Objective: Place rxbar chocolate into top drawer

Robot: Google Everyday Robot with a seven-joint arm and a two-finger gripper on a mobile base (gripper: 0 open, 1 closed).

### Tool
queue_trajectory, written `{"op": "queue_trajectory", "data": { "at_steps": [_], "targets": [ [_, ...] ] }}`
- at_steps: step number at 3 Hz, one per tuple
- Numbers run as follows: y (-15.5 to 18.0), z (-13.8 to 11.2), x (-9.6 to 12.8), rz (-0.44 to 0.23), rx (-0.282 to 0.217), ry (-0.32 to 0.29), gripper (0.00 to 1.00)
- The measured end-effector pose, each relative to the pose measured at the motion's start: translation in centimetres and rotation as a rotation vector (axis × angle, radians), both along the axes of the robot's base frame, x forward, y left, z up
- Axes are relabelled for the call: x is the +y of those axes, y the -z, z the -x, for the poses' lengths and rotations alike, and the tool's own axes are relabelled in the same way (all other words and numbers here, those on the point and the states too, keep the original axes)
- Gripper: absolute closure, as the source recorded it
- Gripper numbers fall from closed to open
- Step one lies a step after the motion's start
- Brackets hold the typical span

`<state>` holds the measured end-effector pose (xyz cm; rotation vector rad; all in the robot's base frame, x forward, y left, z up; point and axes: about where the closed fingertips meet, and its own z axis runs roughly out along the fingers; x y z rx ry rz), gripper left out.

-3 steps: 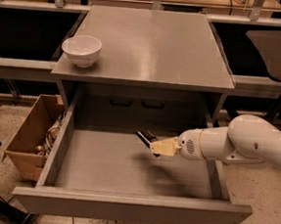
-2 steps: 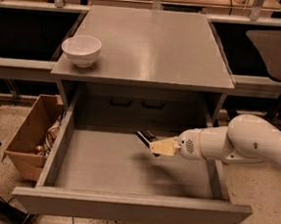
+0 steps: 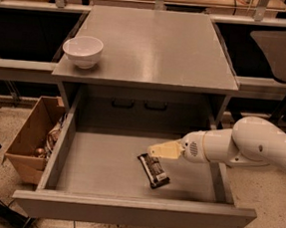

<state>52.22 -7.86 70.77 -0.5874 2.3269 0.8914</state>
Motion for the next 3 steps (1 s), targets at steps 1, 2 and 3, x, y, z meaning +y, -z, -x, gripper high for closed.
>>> {"op": "queue_trajectory", "data": {
  "at_steps": [1, 2, 3],
  "targets": [
    [0.0, 0.0, 0.0, 0.000, 0.000, 0.000, 0.00],
    [-1.8, -0.1, 0.6, 0.001, -0.019, -0.038, 0.00],
    [-6.8, -1.5, 1.1, 0.064, -0.070, -0.114, 0.00]
  ]
}}
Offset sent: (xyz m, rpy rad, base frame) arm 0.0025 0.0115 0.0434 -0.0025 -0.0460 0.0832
